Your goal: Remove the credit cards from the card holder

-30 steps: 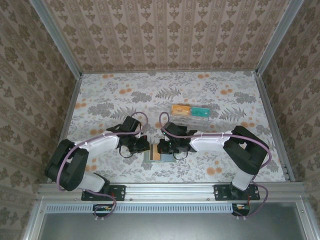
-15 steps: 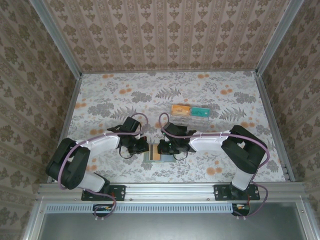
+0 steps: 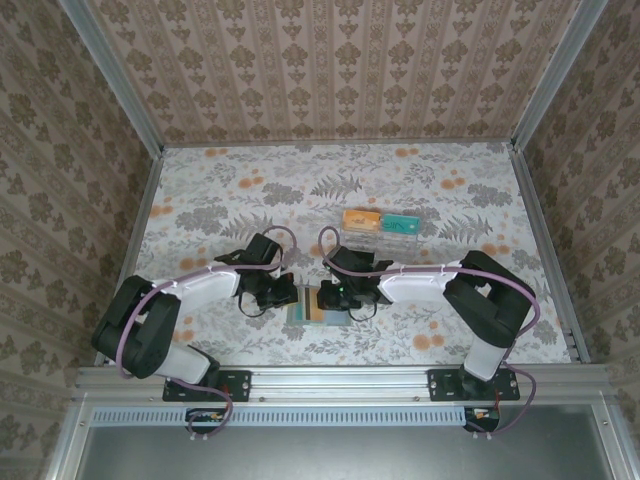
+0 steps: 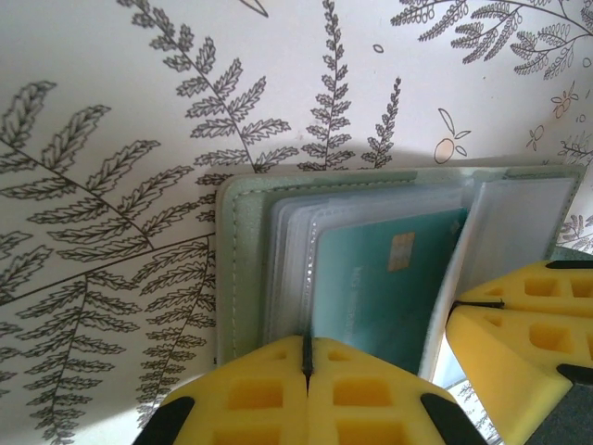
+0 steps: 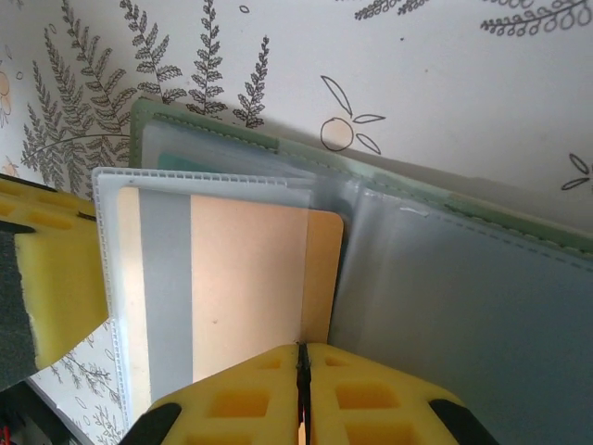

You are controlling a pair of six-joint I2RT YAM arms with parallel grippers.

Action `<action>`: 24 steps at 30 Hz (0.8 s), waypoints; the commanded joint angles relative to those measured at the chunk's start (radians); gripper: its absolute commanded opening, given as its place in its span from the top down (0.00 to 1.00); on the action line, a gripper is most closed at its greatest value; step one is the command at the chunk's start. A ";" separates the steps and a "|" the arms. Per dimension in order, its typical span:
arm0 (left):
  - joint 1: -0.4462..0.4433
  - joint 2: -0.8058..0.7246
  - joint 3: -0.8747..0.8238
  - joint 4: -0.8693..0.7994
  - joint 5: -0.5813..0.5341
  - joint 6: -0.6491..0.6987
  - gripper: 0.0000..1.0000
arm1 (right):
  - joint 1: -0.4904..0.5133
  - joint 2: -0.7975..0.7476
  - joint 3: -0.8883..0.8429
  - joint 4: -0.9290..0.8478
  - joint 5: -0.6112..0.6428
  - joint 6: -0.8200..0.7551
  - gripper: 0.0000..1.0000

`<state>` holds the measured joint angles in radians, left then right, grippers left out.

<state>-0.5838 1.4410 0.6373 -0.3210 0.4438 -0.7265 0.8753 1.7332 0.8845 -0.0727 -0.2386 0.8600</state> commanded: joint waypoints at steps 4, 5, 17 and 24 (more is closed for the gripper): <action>-0.009 0.030 -0.003 -0.064 -0.044 0.003 1.00 | 0.002 -0.063 0.005 -0.053 0.021 -0.018 0.85; -0.010 0.026 -0.001 -0.068 -0.043 0.004 1.00 | 0.002 -0.067 0.010 -0.058 0.023 -0.022 0.85; -0.010 -0.083 0.042 -0.111 -0.045 0.014 1.00 | -0.001 -0.080 -0.031 -0.018 0.007 0.020 0.76; -0.035 -0.072 0.032 -0.053 0.013 0.008 1.00 | -0.024 -0.059 -0.100 0.112 -0.056 0.092 0.76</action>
<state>-0.6029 1.3705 0.6521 -0.3916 0.4202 -0.7258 0.8623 1.6760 0.8120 -0.0299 -0.2577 0.9016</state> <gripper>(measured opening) 0.047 0.241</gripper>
